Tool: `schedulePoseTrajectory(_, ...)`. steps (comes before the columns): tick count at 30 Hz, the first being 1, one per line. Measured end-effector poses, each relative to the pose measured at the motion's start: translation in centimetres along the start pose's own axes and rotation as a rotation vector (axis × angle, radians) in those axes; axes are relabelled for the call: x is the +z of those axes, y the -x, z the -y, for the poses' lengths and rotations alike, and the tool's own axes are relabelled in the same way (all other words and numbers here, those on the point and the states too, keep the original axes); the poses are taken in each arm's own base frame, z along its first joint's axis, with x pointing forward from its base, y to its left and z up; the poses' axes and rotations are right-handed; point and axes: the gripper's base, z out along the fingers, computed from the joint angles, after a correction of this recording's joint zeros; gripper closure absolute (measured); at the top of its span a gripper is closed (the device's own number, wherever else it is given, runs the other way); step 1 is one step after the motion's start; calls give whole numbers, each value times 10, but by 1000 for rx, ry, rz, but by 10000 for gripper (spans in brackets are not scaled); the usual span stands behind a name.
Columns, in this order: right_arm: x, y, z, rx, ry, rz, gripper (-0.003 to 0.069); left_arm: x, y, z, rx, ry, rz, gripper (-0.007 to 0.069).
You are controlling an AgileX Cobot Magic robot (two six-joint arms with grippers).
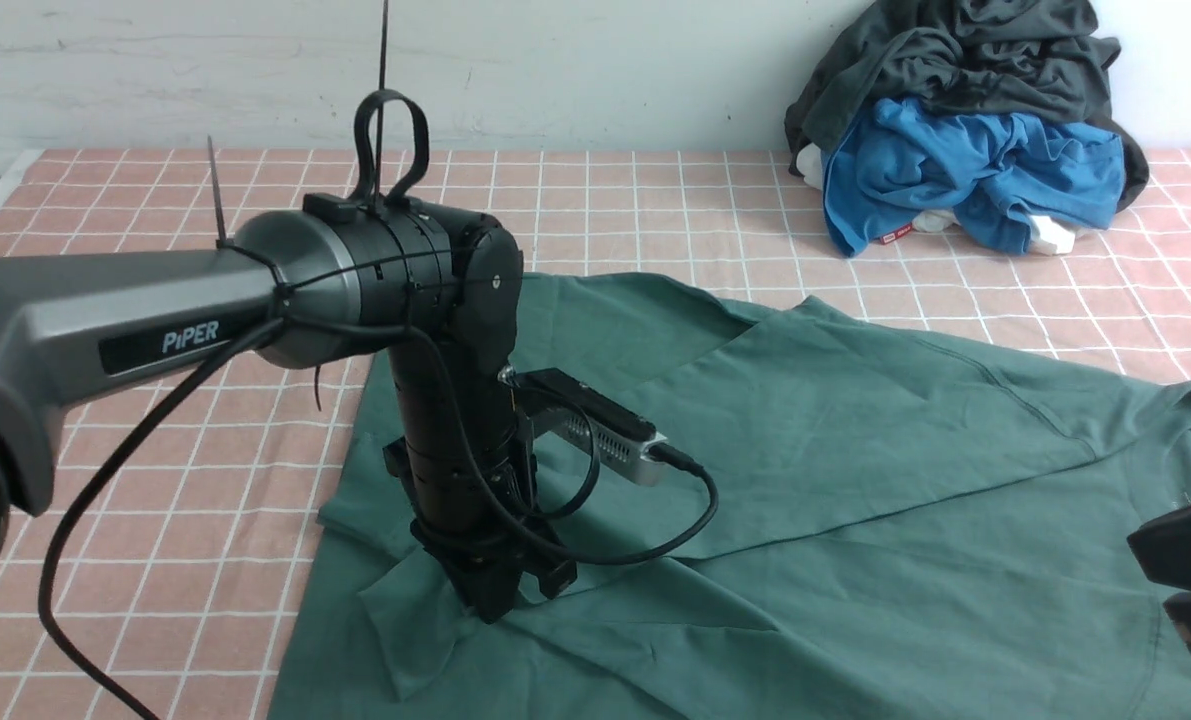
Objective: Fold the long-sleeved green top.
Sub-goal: Use the left arm to drag and drop the cuff onto the cuff closest to the left arm
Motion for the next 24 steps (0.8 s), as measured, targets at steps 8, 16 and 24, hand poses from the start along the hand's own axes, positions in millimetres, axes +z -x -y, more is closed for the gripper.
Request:
schedulePoseTrajectory(8, 0, -1, 0, 0, 3, -12, 673, -36, -5, 9, 16, 8, 63, 408)
schedulePoseTrajectory(16, 0, -1, 1, -7, -7, -15, 673, -91, -43, 20, 49, 75, 178, 408)
schedulePoseTrajectory(24, 0, 1, 1, -10, -14, 9, 673, -55, -58, -20, -93, 130, 119, 348)
